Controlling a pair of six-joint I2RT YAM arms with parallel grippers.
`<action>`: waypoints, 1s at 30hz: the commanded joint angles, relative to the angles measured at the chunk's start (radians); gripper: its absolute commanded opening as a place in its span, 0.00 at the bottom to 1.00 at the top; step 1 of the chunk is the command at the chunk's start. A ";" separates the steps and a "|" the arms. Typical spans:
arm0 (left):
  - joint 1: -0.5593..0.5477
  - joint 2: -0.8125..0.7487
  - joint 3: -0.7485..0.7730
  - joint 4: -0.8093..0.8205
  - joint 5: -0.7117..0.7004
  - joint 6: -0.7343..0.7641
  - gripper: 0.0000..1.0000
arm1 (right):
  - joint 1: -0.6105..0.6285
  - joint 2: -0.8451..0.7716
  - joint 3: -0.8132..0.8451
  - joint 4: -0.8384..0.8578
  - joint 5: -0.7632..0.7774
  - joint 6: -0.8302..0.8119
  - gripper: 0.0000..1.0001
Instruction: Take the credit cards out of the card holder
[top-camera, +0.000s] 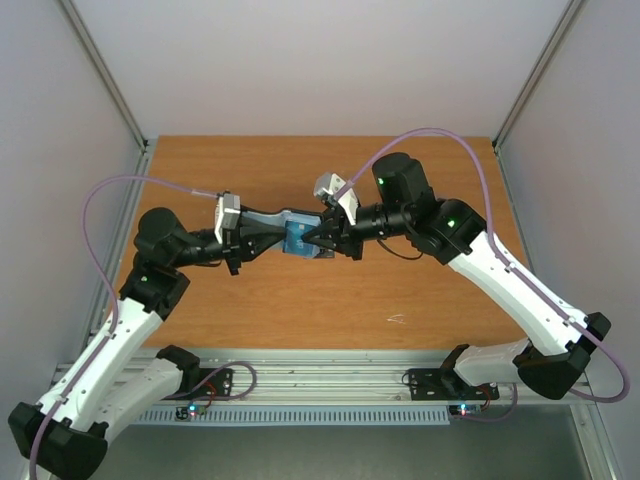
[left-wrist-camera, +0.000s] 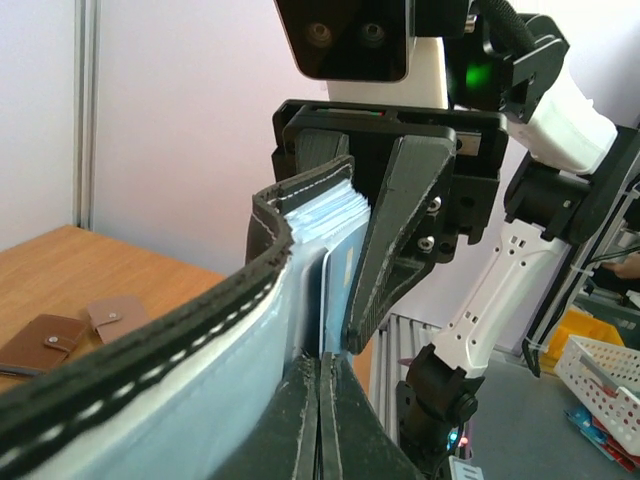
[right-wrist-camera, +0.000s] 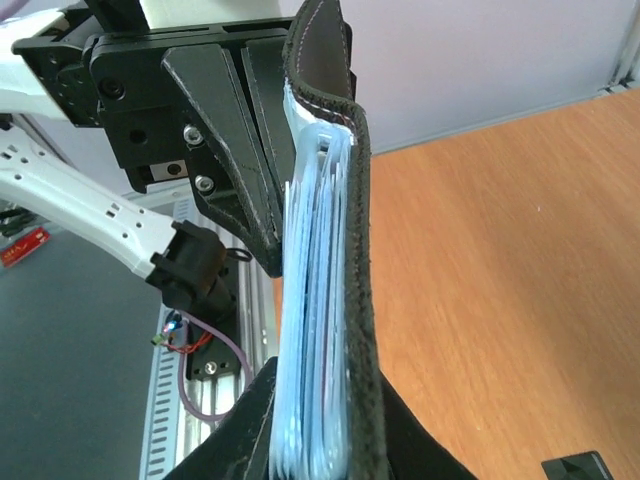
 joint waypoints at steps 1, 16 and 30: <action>-0.015 -0.007 -0.025 0.080 0.006 -0.050 0.00 | 0.012 0.012 -0.029 0.181 -0.097 -0.010 0.17; 0.046 -0.027 -0.036 0.088 0.008 -0.090 0.00 | -0.054 -0.022 -0.026 0.039 -0.106 -0.018 0.19; 0.072 -0.020 -0.044 0.066 0.039 -0.064 0.00 | -0.093 -0.030 -0.019 -0.007 -0.148 -0.025 0.07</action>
